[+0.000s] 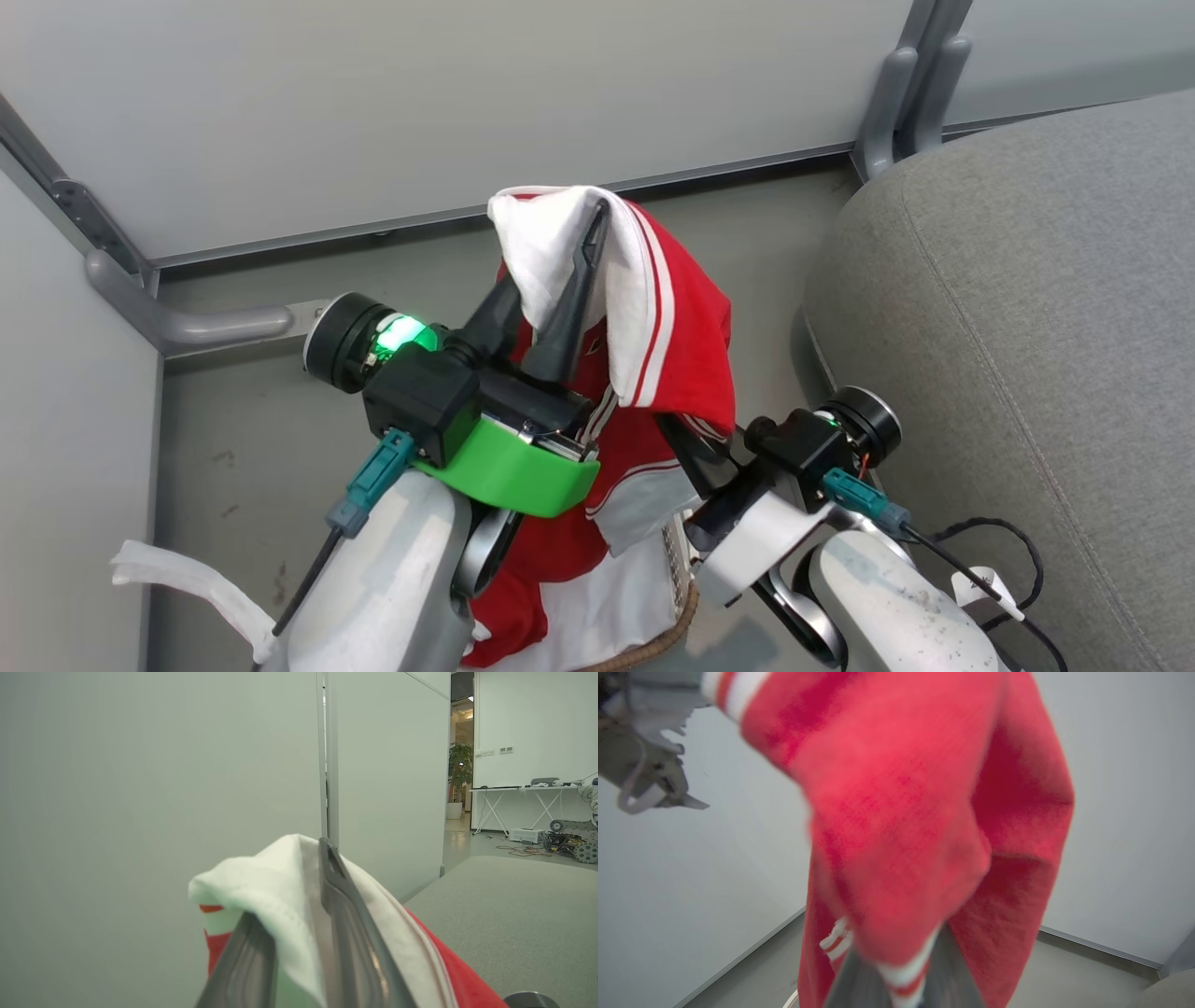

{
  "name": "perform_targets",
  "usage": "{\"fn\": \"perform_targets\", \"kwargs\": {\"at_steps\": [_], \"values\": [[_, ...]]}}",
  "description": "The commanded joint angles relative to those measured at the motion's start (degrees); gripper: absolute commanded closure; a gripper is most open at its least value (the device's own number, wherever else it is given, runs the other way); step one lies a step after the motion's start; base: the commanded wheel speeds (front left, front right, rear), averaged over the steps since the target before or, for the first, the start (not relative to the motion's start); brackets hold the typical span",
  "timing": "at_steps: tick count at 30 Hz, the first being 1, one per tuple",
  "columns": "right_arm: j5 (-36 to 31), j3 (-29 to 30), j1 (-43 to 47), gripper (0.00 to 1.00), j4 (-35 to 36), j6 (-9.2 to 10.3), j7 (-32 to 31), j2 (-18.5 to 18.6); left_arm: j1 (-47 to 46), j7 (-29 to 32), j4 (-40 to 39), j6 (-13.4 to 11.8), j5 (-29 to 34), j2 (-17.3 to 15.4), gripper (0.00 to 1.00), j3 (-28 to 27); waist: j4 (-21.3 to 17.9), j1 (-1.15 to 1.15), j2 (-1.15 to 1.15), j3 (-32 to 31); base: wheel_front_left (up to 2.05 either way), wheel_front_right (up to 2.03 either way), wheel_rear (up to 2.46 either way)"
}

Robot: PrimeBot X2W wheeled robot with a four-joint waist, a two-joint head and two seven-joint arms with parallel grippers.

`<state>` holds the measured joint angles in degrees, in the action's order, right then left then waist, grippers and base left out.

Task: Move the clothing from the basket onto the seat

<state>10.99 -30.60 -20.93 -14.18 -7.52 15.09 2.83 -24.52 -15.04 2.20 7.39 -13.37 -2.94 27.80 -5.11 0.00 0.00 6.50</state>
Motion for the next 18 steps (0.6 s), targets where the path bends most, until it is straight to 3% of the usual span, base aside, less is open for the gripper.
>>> {"fn": "perform_targets", "kwargs": {"at_steps": [1, 12, 18], "values": [[-0.59, 0.31, 0.62, 1.00, 0.84, 0.06, 0.12, 0.17, 0.66, -0.22, 0.16, 0.15, 0.33, 0.01, 0.00, -0.39, -0.66, 0.00, 0.00, 0.11, 0.00, 0.00, 0.00], [-1.04, 2.01, 2.07, 1.00, 4.04, 0.06, 0.12, 0.19, 2.79, -0.21, 2.97, 0.15, 1.34, -0.59, 0.00, -2.32, -4.44, 0.00, 0.00, 0.17, 0.00, 0.00, 0.00], [-1.21, 3.15, 3.00, 1.00, 5.56, 0.06, 0.12, 0.19, 4.19, -0.14, 4.72, 0.15, 1.65, -1.41, 0.00, -3.36, -10.10, 0.00, 0.00, 0.49, 0.00, 0.00, 0.00]]}}
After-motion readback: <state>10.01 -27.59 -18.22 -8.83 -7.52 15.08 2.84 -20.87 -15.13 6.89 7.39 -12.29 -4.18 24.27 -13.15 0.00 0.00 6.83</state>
